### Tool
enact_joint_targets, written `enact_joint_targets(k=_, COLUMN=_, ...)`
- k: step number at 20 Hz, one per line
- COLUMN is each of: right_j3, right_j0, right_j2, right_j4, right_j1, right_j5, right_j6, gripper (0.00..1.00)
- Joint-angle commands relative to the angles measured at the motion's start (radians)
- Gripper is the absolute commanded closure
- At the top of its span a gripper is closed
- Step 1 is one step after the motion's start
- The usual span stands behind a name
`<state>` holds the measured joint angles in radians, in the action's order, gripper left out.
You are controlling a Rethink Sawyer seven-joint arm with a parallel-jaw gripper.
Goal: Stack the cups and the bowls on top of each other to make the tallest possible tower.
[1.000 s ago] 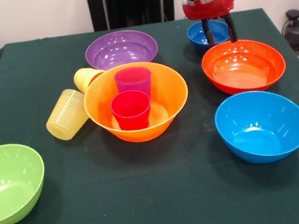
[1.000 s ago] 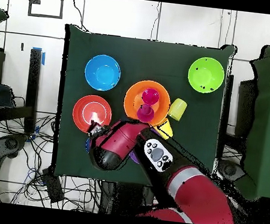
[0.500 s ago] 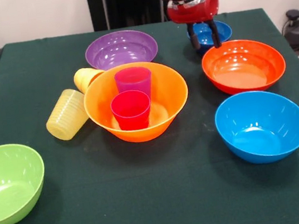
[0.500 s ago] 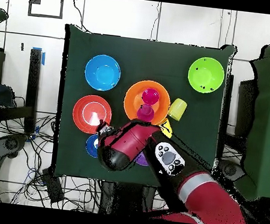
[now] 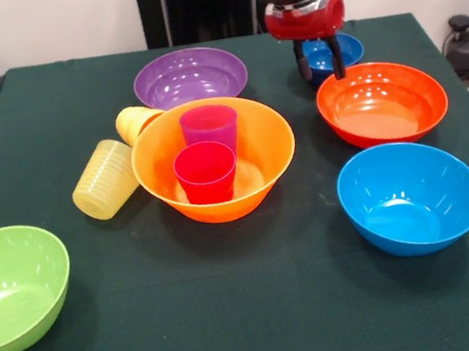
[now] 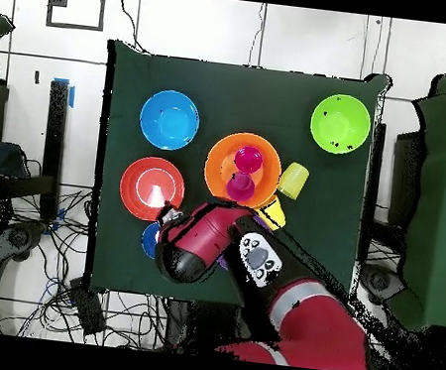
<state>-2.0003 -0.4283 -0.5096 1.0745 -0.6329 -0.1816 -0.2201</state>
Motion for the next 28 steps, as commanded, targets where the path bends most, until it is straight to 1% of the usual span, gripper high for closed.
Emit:
enact_joint_targets(k=1, right_j3=0.113, right_j0=0.08, right_j2=0.107, right_j4=0.094, right_j1=0.089, right_j5=0.092, right_j6=-0.234, gripper=0.0)
enact_joint_targets(k=6, right_j3=0.118, right_j0=0.067, right_j2=0.11, right_j4=0.075, right_j1=0.1, right_j5=0.106, right_j6=-0.198, gripper=0.0)
enact_joint_targets(k=9, right_j3=0.125, right_j0=0.085, right_j2=0.132, right_j4=0.068, right_j1=0.104, right_j5=0.125, right_j6=-0.201, gripper=0.0)
enact_joint_targets(k=12, right_j3=0.126, right_j0=0.072, right_j2=0.124, right_j4=0.064, right_j1=0.11, right_j5=0.122, right_j6=-0.184, gripper=0.0)
enact_joint_targets(k=22, right_j3=0.16, right_j0=0.113, right_j2=0.174, right_j4=0.064, right_j1=0.141, right_j5=0.167, right_j6=-0.197, gripper=0.0)
enact_joint_targets(k=28, right_j3=0.185, right_j0=0.159, right_j2=0.221, right_j4=0.053, right_j1=0.168, right_j5=0.221, right_j6=-0.21, gripper=0.0)
